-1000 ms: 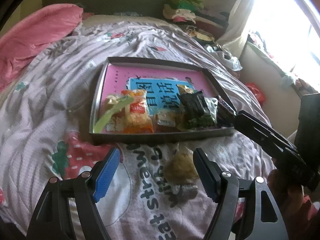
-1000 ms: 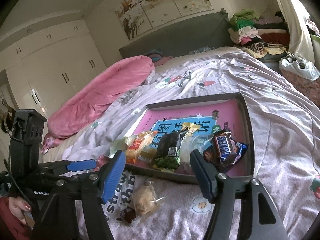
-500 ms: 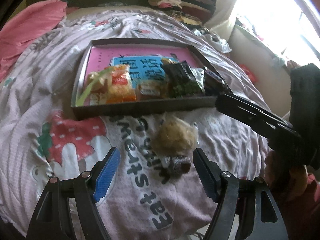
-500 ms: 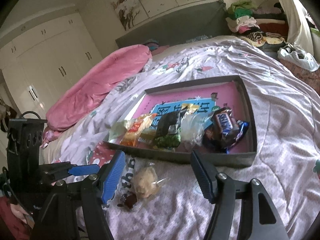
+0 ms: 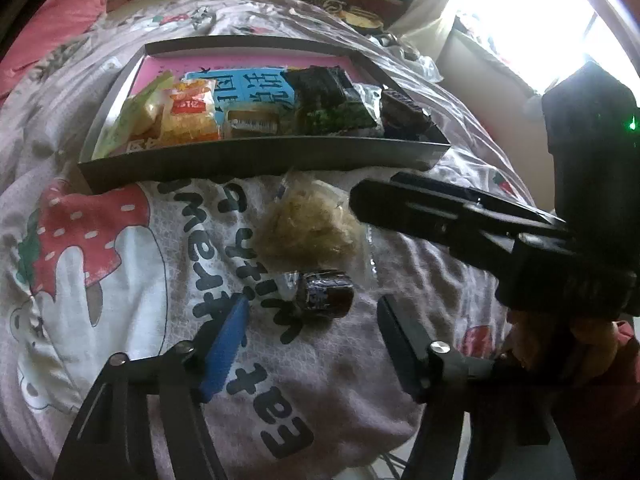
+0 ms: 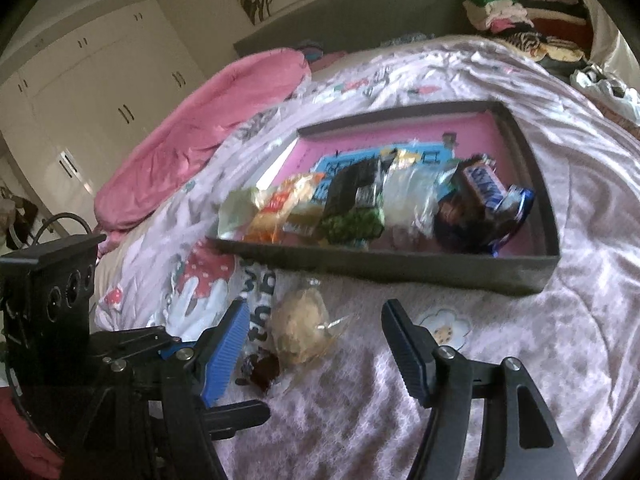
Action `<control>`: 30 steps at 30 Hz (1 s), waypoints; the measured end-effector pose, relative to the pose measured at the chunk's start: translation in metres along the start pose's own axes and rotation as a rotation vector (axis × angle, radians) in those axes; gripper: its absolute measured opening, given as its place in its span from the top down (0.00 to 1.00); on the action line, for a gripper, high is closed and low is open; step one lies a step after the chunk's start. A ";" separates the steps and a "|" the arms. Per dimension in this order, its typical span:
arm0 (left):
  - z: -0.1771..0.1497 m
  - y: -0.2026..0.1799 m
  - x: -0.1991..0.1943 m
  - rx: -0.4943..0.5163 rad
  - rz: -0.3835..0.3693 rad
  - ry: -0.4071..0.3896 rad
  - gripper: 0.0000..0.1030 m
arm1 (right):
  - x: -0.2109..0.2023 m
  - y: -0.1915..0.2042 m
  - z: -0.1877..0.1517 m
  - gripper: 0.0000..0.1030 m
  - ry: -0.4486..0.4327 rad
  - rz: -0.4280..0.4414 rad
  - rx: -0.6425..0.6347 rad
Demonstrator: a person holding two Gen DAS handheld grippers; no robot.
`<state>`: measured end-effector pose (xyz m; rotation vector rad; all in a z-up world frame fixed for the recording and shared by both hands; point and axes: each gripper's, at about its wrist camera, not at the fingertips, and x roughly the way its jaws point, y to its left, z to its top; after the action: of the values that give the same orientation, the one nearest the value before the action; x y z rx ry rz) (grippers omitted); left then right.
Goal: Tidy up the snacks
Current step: 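Reach both open tools back toward the clear pastry bag and dark snack, then grasp the dark wrapped snack with left tool while right tool grasps the clear pastry bag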
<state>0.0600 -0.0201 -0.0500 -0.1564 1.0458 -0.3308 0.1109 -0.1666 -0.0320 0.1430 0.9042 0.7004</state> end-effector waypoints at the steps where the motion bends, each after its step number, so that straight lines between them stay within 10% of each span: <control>1: 0.000 0.000 0.001 -0.001 0.000 0.000 0.40 | 0.003 0.000 0.000 0.34 0.015 0.002 0.003; 30: 0.006 0.002 0.014 0.011 -0.029 -0.008 0.63 | 0.027 0.024 -0.001 0.59 0.005 0.057 -0.138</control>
<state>0.0720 -0.0234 -0.0594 -0.1628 1.0339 -0.3623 0.1097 -0.1318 -0.0418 0.0444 0.8565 0.8136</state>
